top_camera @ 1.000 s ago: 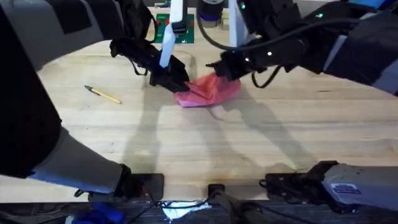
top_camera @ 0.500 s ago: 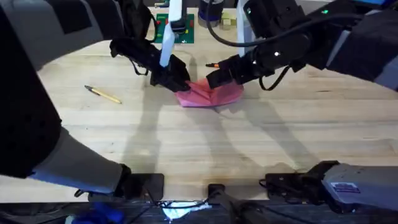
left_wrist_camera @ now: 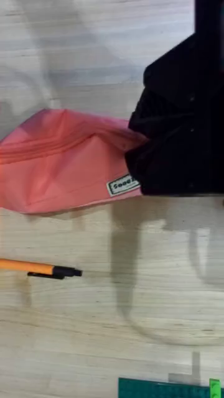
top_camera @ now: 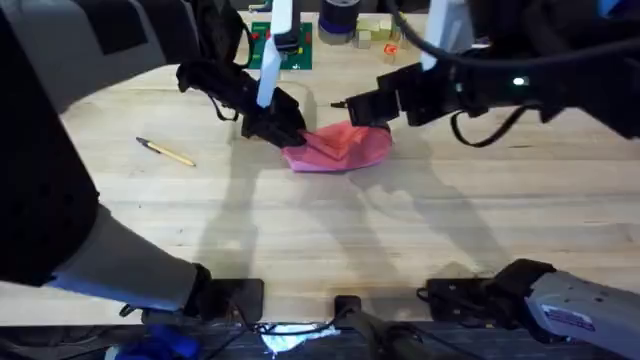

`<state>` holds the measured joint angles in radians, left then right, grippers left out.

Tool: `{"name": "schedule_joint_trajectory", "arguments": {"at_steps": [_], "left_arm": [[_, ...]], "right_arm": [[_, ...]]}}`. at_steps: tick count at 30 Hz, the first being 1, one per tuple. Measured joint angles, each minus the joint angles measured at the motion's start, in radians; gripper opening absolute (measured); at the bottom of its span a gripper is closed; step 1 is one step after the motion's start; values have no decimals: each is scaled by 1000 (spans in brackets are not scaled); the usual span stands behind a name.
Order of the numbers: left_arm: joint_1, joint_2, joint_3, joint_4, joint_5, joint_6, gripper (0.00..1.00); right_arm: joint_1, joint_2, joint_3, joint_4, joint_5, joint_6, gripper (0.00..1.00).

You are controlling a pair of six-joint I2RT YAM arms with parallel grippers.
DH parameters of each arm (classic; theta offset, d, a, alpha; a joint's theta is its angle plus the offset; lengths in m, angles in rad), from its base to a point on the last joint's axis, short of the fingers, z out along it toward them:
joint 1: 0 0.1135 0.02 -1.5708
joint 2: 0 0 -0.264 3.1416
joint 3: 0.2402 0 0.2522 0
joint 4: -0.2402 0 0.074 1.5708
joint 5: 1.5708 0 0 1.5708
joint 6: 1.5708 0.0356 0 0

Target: Unzip the bag, pick up the pens from the table one at a time and place them inside, then zip the bag closed.

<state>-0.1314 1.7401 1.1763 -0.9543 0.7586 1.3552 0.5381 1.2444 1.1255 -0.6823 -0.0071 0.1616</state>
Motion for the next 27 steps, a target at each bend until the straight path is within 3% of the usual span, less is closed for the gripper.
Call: {"name": "schedule_joint_trajectory", "arguments": {"at_steps": [6, 15, 21, 27], "left_arm": [[0, 0, 0, -1, 0, 0, 42], [0, 0, 0, -2, 0, 0, 41], [0, 0, 0, -2, 1, 0, 41], [0, 0, 0, -2, 1, 0, 42]], "right_arm": [[0, -62, 0, -7, 4, 71, 996], [0, -90, 0, -56, 40, 487, 996], [0, -90, 0, -49, 27, 570, 997], [0, -90, 9, -7, -3, 525, 996]]}}
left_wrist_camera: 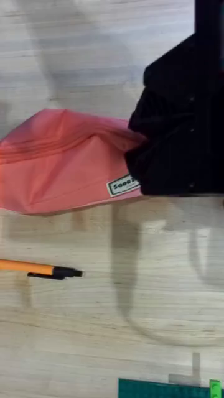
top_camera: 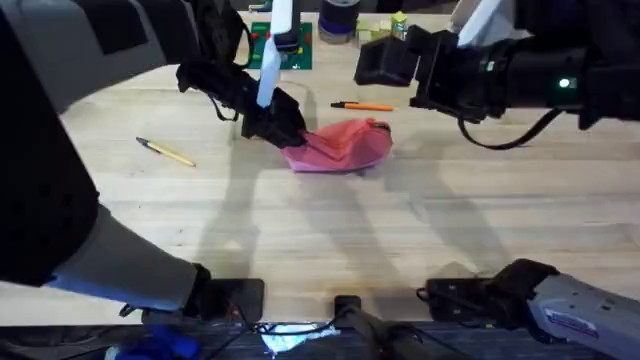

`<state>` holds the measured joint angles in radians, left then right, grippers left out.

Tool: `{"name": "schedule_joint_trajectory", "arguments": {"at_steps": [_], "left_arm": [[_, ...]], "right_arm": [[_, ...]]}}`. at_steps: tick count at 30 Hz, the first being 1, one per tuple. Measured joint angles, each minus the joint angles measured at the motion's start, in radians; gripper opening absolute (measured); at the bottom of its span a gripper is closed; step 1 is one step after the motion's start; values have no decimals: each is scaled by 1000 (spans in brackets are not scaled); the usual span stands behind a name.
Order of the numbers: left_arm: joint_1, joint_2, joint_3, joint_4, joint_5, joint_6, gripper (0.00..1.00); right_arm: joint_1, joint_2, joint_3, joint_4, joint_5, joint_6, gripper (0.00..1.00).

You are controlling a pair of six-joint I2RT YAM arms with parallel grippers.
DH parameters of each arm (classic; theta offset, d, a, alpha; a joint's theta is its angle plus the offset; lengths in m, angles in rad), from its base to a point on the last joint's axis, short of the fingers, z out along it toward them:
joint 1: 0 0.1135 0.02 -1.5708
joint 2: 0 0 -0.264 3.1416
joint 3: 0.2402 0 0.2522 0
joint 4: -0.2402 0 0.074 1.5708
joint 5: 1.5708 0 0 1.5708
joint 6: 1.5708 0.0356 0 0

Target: Unzip the bag, pick up the pens from the table one at a time and place them inside, then zip the bag closed.

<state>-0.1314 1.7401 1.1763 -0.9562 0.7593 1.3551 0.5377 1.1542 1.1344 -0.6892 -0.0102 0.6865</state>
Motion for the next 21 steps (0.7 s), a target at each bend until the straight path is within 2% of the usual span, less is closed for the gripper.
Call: {"name": "schedule_joint_trajectory", "arguments": {"at_steps": [6, 14, 21], "left_arm": [[1, 0, 0, 1, 8, 1, 41], [33, 0, 0, 17, 117, 31, 40], [67, 0, 0, 10, 149, 39, 40]], "right_arm": [[0, 4, 62, -33, 37, -38, 996], [0, 98, 93, -91, 40, -47, 996], [0, 158, 93, -101, 40, -47, 996]]}}
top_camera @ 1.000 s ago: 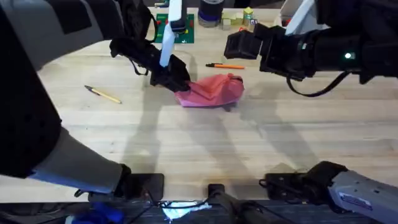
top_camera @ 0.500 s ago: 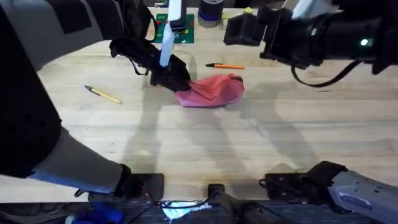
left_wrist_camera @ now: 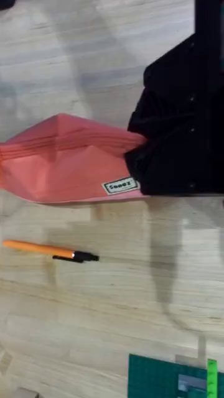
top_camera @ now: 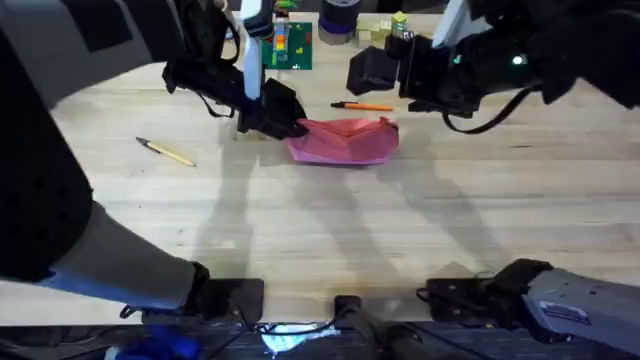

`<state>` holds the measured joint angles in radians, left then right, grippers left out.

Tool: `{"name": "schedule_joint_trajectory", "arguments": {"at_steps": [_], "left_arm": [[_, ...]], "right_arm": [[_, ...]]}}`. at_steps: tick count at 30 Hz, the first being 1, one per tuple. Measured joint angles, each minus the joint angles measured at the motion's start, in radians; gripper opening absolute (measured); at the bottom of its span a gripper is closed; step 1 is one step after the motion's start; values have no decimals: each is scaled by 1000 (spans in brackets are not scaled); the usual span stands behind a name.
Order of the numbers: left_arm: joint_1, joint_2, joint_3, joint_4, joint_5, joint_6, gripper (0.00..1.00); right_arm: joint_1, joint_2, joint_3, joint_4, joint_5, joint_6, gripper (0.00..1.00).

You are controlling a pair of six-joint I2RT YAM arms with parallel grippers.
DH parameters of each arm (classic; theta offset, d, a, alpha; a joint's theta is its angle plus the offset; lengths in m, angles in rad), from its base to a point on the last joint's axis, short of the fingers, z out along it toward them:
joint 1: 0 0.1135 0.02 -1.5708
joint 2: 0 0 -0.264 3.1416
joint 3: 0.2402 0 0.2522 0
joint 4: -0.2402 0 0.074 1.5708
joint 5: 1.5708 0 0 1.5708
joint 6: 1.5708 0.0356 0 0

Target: Unzip the bag, pick up the pens from the table one at a time and place them inside, then zip the bag closed.

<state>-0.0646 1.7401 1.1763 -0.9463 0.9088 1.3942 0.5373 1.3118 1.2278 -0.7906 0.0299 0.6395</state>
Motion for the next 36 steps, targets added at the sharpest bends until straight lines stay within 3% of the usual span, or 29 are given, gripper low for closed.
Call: {"name": "schedule_joint_trajectory", "arguments": {"at_steps": [15, 25, 36], "left_arm": [[5, 0, 0, -3, 26, 14, 42], [6, 0, 0, -3, 30, 14, 42], [6, 0, 0, -5, 15, 14, 42]], "right_arm": [[0, 58, 0, -35, 0, 12, 996], [0, 143, 0, -41, -1, 111, 995], [0, 143, 0, -40, -1, 143, 997]]}}
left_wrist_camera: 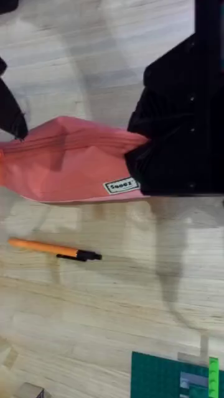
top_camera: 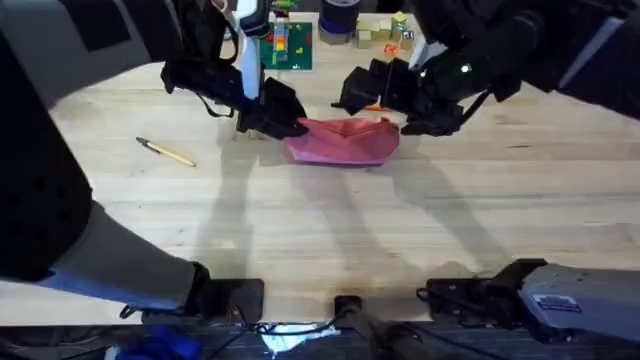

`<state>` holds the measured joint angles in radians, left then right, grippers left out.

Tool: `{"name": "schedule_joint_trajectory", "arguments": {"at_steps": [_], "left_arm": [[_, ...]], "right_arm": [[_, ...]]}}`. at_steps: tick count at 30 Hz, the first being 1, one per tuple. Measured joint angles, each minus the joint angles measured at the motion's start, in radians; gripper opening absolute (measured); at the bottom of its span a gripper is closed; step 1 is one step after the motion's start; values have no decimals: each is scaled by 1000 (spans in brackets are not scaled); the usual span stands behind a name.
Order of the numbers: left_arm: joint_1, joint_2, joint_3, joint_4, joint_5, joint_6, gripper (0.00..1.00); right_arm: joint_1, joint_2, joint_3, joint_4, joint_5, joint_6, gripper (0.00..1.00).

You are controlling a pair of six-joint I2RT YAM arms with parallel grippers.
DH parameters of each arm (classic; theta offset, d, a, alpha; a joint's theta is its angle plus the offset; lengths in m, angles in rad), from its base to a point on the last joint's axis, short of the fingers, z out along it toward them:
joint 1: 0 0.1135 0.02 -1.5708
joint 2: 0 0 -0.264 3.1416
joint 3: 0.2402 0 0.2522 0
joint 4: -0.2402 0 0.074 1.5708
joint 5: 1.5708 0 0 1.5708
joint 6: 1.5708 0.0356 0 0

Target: Unzip the bag, pick up the pens from the table one at a time and place them inside, then zip the bag closed.

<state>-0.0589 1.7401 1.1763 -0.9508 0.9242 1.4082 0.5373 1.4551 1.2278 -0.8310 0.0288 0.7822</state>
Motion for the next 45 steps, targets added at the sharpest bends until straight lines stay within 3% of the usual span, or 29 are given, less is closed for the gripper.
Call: {"name": "schedule_joint_trajectory", "arguments": {"at_steps": [22, 45], "left_arm": [[0, 0, -18, 9, -57, 29, 42], [0, 0, -18, 8, -57, 29, 41]], "right_arm": [[0, 0, 0, 16, -12, 3, 996], [0, 48, 0, 23, -26, 34, 887]]}}
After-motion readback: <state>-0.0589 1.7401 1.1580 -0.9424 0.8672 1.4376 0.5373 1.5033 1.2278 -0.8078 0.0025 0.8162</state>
